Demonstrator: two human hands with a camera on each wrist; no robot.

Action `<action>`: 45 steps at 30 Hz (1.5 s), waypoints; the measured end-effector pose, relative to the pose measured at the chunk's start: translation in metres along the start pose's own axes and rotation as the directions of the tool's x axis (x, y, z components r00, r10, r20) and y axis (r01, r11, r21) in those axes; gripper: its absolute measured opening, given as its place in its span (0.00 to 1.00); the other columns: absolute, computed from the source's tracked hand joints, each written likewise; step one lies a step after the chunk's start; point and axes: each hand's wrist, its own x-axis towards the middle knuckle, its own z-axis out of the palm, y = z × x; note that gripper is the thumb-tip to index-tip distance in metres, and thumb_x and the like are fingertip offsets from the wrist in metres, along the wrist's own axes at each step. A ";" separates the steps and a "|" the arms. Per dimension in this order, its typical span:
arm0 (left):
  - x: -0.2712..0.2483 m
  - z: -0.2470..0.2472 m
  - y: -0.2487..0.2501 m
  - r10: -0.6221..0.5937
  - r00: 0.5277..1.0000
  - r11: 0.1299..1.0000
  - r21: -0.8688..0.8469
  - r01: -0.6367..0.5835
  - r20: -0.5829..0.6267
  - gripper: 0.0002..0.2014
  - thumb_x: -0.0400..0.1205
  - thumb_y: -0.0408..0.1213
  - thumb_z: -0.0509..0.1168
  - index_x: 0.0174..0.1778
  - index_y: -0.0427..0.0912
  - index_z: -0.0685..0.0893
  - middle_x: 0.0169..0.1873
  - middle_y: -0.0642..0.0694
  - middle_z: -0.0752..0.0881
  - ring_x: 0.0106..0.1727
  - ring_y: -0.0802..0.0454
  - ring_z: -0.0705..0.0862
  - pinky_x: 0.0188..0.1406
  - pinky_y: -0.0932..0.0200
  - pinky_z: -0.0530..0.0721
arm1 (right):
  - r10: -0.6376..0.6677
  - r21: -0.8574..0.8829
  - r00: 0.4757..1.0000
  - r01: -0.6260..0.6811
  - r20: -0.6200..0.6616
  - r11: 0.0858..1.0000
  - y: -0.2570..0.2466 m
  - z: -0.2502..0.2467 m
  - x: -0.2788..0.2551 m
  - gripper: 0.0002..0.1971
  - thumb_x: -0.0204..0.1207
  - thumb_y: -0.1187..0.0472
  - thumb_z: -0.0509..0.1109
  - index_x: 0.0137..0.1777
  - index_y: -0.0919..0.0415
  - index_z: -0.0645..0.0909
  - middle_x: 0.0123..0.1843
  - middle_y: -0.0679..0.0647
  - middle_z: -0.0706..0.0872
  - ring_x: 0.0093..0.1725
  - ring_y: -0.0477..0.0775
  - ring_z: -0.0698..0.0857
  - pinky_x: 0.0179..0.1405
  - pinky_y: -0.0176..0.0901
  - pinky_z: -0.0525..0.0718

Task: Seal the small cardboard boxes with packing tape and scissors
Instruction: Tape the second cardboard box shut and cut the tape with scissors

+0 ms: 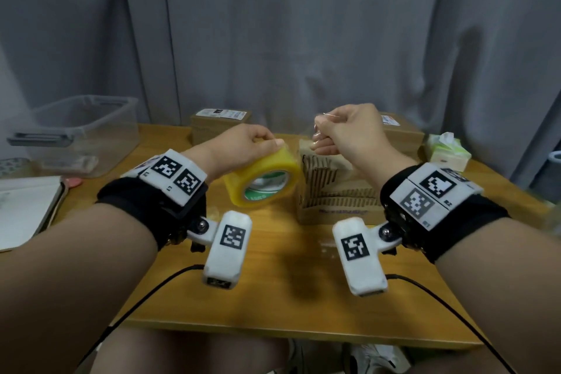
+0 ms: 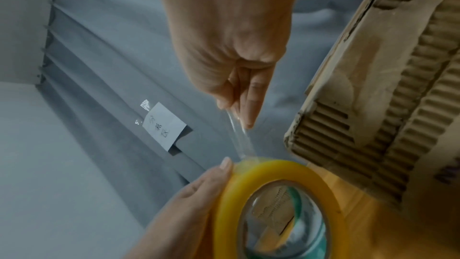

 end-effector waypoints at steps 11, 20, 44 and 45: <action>0.027 0.014 0.021 0.071 0.994 0.917 0.387 -0.098 0.084 0.24 0.85 0.52 0.57 0.30 0.38 0.78 0.26 0.45 0.77 0.30 0.50 0.76 0.30 0.58 0.73 | 0.177 -0.356 0.980 -0.200 -0.094 0.913 0.036 -0.036 0.018 0.12 0.80 0.62 0.69 0.35 0.65 0.83 0.33 0.61 0.89 0.28 0.54 0.83 0.31 0.44 0.83; 0.049 0.017 0.034 -0.050 0.989 0.810 0.586 -0.041 0.139 0.24 0.83 0.55 0.61 0.37 0.35 0.84 0.28 0.45 0.77 0.35 0.46 0.77 0.36 0.56 0.73 | 0.111 -0.754 0.992 -0.123 -0.067 0.645 0.042 -0.041 0.035 0.09 0.74 0.55 0.75 0.42 0.62 0.89 0.41 0.55 0.88 0.43 0.54 0.84 0.26 0.37 0.70; 0.051 0.030 0.030 -0.081 0.988 0.815 0.579 -0.012 0.134 0.36 0.80 0.60 0.61 0.51 0.21 0.82 0.43 0.29 0.84 0.41 0.38 0.80 0.37 0.56 0.69 | 0.088 -0.785 0.792 0.574 0.605 0.232 0.041 -0.031 0.004 0.25 0.87 0.52 0.43 0.81 0.53 0.64 0.83 0.47 0.65 0.83 0.45 0.58 0.79 0.54 0.29; 0.051 0.029 0.029 -0.085 0.987 0.819 0.573 -0.007 0.134 0.35 0.81 0.61 0.60 0.48 0.24 0.84 0.36 0.33 0.82 0.38 0.42 0.77 0.38 0.56 0.70 | 0.118 -0.802 0.801 0.556 0.587 0.217 0.045 -0.036 0.001 0.26 0.88 0.51 0.42 0.84 0.54 0.56 0.85 0.47 0.59 0.84 0.45 0.55 0.78 0.53 0.27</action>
